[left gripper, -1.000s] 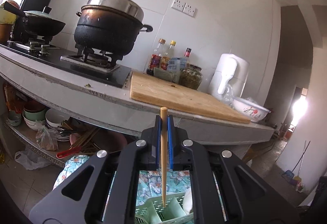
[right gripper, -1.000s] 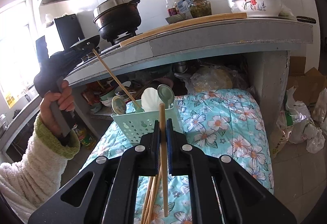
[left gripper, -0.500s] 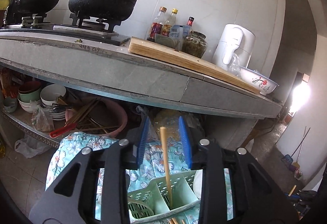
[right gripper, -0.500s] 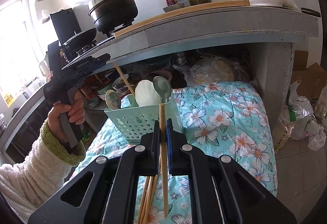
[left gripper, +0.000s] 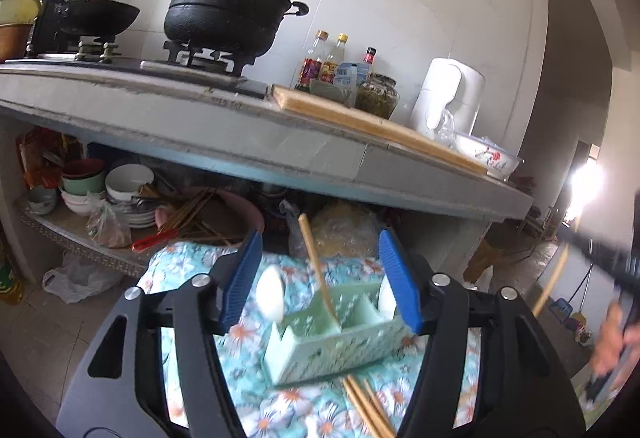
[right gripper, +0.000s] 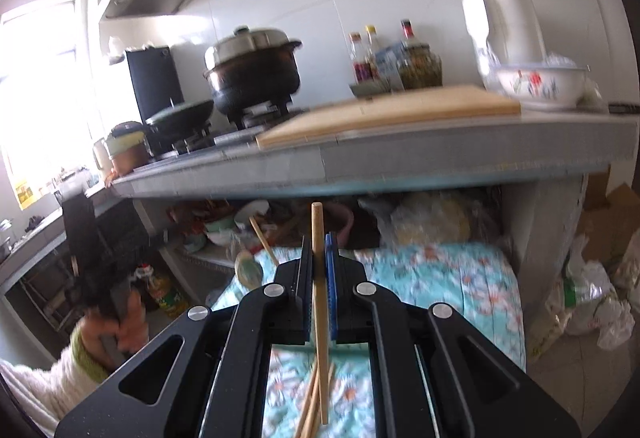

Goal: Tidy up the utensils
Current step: 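Open the left tool over the holder while the right tool lowers its chopstick in, then open the right tool to release its chopstick into the holder and withdraw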

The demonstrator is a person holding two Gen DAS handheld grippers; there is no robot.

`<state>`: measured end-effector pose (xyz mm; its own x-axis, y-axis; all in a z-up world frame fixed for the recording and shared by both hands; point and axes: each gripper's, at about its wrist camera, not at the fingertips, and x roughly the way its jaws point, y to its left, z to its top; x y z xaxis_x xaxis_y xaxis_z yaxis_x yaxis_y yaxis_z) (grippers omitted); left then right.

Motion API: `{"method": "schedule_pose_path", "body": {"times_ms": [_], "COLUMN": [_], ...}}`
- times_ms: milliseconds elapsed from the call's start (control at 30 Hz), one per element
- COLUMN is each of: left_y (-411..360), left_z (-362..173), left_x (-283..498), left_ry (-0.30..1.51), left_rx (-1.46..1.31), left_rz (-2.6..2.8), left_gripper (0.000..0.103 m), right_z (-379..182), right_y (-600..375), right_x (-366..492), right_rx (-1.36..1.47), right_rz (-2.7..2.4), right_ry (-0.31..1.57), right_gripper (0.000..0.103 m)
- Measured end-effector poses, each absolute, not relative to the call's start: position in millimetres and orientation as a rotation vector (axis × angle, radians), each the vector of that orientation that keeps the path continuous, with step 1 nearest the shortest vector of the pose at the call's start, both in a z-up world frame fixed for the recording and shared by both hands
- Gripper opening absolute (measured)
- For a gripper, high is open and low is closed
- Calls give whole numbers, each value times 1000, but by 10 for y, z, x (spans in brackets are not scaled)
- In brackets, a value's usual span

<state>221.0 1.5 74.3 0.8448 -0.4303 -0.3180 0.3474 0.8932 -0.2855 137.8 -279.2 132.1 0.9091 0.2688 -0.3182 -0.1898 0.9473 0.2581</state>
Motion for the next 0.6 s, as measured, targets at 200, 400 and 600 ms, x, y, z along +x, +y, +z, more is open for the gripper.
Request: {"method": "schedule_pose_path", "body": {"times_ms": [200, 400, 600], "left_y": [139, 120, 50], "left_z": [300, -167, -470], "left_x": [1925, 1784, 1706], "left_ry": [504, 618, 682], "left_rx": [-202, -197, -192], "left_rz": [-416, -452, -478], "left_gripper": [68, 72, 74], "right_z": [1734, 1802, 1541], "right_y": [-2619, -2304, -2055], "right_x": [1680, 2174, 2597], "right_rx": [217, 168, 106], "right_rz": [283, 291, 275], "right_ry": [235, 208, 261], "right_gripper": [6, 6, 6]}}
